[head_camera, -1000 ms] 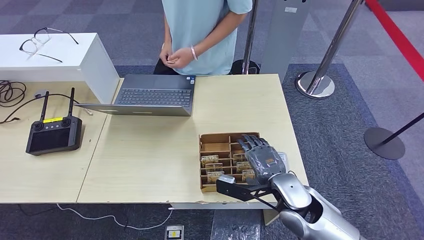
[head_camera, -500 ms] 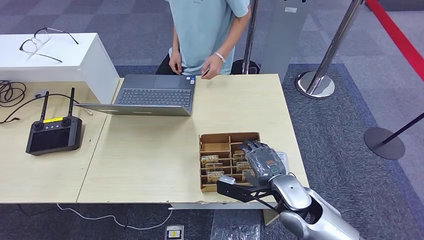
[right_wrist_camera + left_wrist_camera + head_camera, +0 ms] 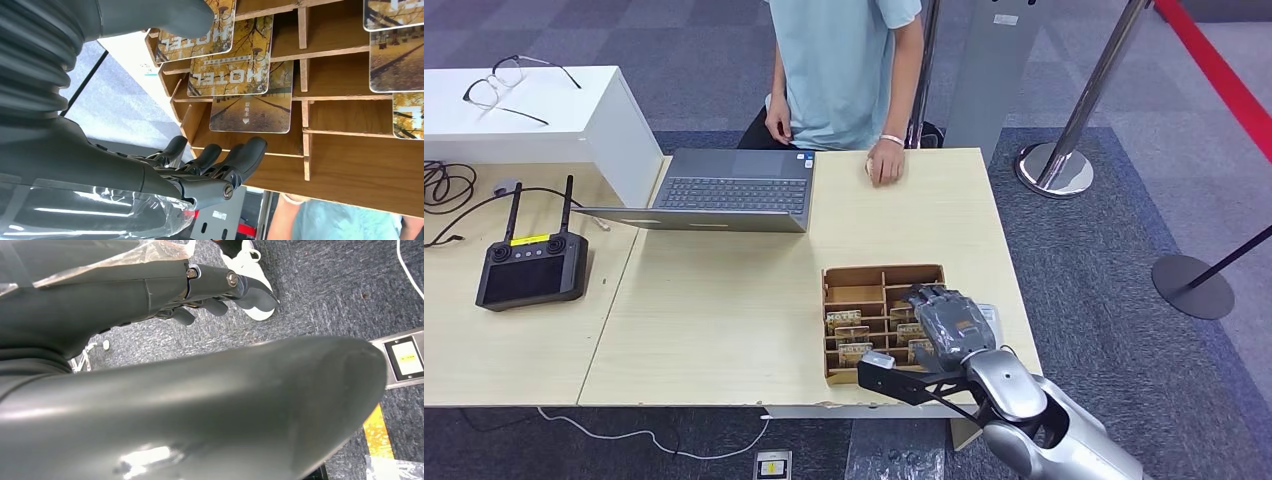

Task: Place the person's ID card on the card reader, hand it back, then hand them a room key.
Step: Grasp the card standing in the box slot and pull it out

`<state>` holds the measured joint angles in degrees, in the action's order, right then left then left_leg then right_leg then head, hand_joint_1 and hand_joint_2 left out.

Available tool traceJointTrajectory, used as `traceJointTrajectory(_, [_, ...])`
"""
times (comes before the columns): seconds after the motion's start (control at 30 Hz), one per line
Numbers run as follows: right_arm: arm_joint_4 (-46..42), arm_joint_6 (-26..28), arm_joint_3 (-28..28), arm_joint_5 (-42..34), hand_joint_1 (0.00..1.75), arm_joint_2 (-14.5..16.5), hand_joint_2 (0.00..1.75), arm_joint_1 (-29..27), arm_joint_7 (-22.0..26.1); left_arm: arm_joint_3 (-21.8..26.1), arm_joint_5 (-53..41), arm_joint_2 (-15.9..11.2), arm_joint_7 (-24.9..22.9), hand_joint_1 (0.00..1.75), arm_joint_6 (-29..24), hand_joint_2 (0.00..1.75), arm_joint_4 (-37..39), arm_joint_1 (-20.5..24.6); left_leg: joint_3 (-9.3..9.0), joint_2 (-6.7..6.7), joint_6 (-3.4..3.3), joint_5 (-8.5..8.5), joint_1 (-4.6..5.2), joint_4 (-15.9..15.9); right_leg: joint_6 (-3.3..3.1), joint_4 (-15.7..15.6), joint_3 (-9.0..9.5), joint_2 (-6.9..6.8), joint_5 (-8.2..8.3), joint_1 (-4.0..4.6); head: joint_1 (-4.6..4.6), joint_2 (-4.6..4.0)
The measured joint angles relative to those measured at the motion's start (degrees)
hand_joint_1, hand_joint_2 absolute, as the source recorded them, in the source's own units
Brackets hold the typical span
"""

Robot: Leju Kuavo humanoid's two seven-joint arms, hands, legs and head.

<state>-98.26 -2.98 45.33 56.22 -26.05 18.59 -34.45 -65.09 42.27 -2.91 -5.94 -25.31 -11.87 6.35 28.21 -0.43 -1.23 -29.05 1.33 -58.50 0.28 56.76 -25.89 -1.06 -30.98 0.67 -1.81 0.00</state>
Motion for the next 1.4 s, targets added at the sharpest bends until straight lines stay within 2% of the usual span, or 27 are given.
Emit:
traceJointTrajectory(0.8, [-0.01,0.17,0.0,-0.03,0.75,0.0,1.75,-0.36,0.0,0.0,0.15,0.0,0.0,0.0,0.0,0.0,0.0,0.0,0.0,0.0,0.0,0.0,0.0,0.0,0.0,0.0,0.0,0.0,0.0,0.0,-0.01,0.0])
traceJointTrajectory(0.87, [-0.01,0.17,0.0,-0.03,0.93,0.0,1.75,-0.36,0.0,0.0,0.16,0.0,0.02,0.0,0.0,0.0,0.0,0.0,0.0,0.0,0.0,0.0,0.0,0.0,0.0,0.0,0.0,0.0,0.0,0.0,0.0,0.0])
traceJointTrajectory(0.93, [-0.01,0.18,0.0,-0.03,1.23,0.0,1.75,-0.36,0.0,0.01,0.17,0.01,0.1,0.0,0.0,0.0,0.0,0.0,0.0,0.0,0.0,0.0,0.0,0.0,0.0,0.0,0.0,0.0,0.0,0.0,0.0,0.0])
traceJointTrajectory(1.0, [-0.01,0.24,0.0,-0.03,1.41,0.01,1.75,-0.36,0.0,0.02,0.24,0.02,0.16,0.0,-0.01,0.0,0.0,0.0,0.0,0.0,0.0,0.0,0.0,0.0,0.0,0.0,0.0,0.0,0.0,0.0,0.0,0.0])
traceJointTrajectory(1.2, [-0.03,0.75,-0.04,-0.15,1.7,0.06,1.75,-0.3,0.0,0.02,0.32,0.07,0.14,0.0,-0.01,0.0,0.0,0.0,-0.02,0.0,0.0,0.0,0.0,0.0,0.0,0.0,0.02,0.0,0.0,0.0,-0.02,0.0])
traceJointTrajectory(1.4, [-0.01,0.92,-0.04,-0.3,1.73,0.06,1.75,-0.34,0.07,0.01,0.31,0.08,0.07,0.0,-0.01,0.0,0.0,0.0,-0.02,0.0,0.0,0.0,0.0,0.0,0.0,0.0,0.02,0.0,0.0,0.0,0.0,0.0])
